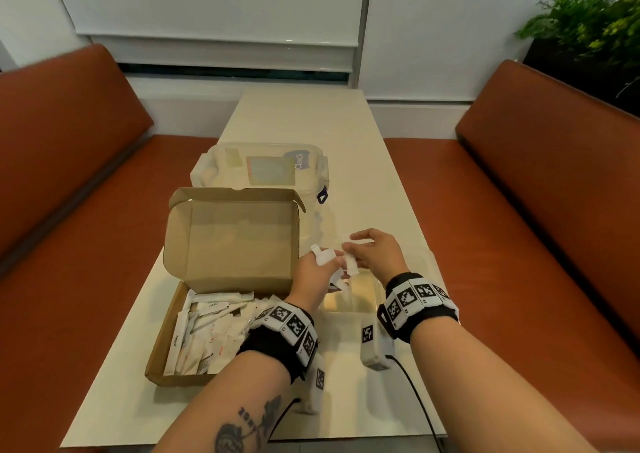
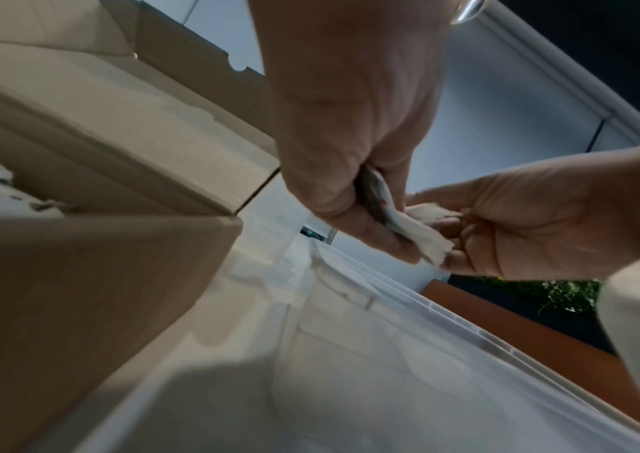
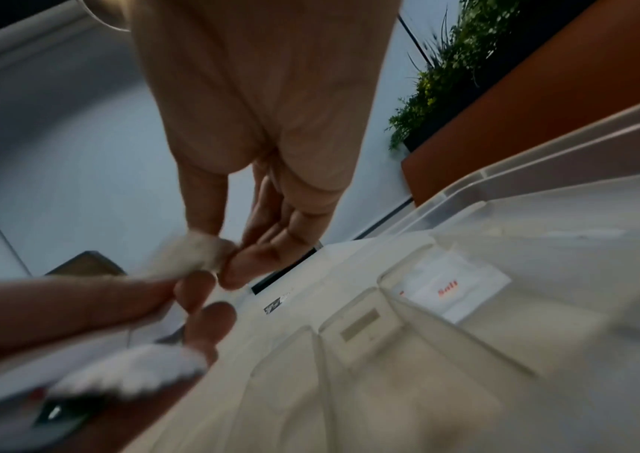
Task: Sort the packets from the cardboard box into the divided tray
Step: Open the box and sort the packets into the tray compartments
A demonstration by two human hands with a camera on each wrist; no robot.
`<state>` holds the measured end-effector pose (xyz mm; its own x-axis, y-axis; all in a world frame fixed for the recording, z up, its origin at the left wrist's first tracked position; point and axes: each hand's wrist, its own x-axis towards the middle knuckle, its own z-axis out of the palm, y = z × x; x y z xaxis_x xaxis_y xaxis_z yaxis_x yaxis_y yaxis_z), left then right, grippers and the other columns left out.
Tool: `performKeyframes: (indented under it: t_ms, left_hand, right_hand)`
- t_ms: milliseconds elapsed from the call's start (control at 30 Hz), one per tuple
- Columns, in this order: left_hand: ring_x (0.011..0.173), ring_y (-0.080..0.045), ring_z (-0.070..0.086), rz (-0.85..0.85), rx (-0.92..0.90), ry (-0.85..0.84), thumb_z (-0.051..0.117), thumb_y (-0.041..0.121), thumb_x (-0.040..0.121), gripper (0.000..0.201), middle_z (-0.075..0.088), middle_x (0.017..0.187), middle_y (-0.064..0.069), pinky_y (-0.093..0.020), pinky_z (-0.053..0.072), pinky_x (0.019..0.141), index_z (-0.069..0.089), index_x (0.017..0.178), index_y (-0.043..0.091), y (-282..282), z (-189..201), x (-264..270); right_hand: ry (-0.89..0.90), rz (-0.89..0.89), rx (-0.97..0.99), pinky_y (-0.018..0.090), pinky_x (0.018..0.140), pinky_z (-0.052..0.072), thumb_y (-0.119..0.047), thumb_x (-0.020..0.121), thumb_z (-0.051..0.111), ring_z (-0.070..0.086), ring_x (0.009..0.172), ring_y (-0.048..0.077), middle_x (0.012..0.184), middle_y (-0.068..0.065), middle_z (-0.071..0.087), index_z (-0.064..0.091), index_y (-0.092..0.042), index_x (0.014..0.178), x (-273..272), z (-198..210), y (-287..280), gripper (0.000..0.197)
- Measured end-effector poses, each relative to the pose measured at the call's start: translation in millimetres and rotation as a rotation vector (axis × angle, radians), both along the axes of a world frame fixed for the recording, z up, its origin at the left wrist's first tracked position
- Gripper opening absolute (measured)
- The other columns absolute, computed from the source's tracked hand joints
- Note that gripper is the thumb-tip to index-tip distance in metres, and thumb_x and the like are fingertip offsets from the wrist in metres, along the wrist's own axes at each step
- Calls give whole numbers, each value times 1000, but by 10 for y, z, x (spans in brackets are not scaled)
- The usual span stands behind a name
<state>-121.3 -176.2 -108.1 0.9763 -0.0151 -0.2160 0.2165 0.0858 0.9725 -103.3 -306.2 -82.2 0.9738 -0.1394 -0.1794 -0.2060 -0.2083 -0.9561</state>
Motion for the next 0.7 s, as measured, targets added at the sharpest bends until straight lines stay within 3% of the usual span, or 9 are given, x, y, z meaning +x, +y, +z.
performKeyframes:
  t_ms: [133, 200, 267, 400, 567, 633, 700]
  left_hand:
    - [68, -16, 69, 103, 15, 4, 64, 7, 85, 14, 69, 84, -8, -32, 58, 62, 65, 81, 20, 32, -6, 43]
    - [76, -19, 70, 165, 40, -29, 64, 10, 87, 11, 69, 92, -10, -39, 59, 70, 65, 89, 21, 45, -16, 56]
    - [87, -25, 69, 203, 64, -69, 63, 15, 89, 10, 69, 95, -9, -48, 56, 81, 64, 98, 19, 52, -25, 54]
    - [91, -23, 67, 260, 171, -142, 59, 20, 91, 9, 68, 89, 0, -47, 53, 87, 64, 99, 20, 66, -32, 39]
    - [89, -23, 68, 289, 179, -148, 59, 19, 91, 14, 69, 92, -4, -46, 54, 86, 65, 102, 14, 95, -21, 53]
    - [90, -23, 68, 288, 165, -136, 60, 18, 91, 14, 69, 93, -4, -47, 54, 86, 65, 102, 14, 95, -19, 65]
    - [89, -21, 68, 281, 159, -129, 60, 17, 90, 12, 69, 93, -3, -46, 54, 85, 65, 101, 16, 82, -23, 71]
  right_hand:
    - [31, -18, -77, 38, 76, 58, -3, 77, 69, 69, 74, 28, 82, 18, 70, 64, -14, 78, -61, -77, 37, 12]
    - [65, -80, -181, 38, 76, 58, -2, 76, 67, 71, 72, 29, 80, 17, 71, 62, -11, 72, -64, -124, 80, 11]
    - [95, -51, -305, 39, 81, 56, -2, 78, 59, 70, 79, 30, 84, 16, 72, 65, -8, 75, -64, -161, 170, 9]
    - [166, 51, -434, 31, 83, 53, -4, 86, 49, 65, 87, 27, 94, 17, 71, 71, 2, 91, -53, -229, 365, 23]
    - [232, 161, -522, 42, 91, 50, 2, 89, 46, 64, 100, 34, 104, 23, 68, 68, 8, 97, -52, -307, 483, 24]
    - [225, 196, -570, 38, 88, 51, 0, 89, 47, 63, 95, 33, 97, 22, 67, 67, 5, 84, -36, -322, 484, 21]
    - [235, 255, -648, 29, 77, 47, -2, 87, 52, 58, 85, 26, 84, 15, 61, 55, -7, 63, -25, -328, 473, 26]
